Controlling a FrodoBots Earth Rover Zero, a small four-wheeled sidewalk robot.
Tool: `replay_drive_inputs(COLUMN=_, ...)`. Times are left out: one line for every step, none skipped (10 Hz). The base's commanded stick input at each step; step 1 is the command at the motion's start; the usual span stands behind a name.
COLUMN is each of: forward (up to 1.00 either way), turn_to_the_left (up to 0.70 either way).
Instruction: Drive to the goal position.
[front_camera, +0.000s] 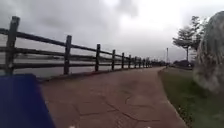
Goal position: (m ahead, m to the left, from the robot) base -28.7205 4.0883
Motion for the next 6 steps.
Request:
replay_drive_inputs(forward=0.0, turn_to_the_left=0.85)
replay_drive_inputs(forward=0.0, turn_to_the_left=0.85)
replay_drive_inputs(forward=0.0, turn_to_the_left=0.85)
replay_drive_inputs(forward=0.0, turn_to_the_left=0.85)
replay_drive_inputs(forward=0.0, turn_to_the_left=0.85)
replay_drive_inputs(forward=0.0, turn_to_the_left=0.85)
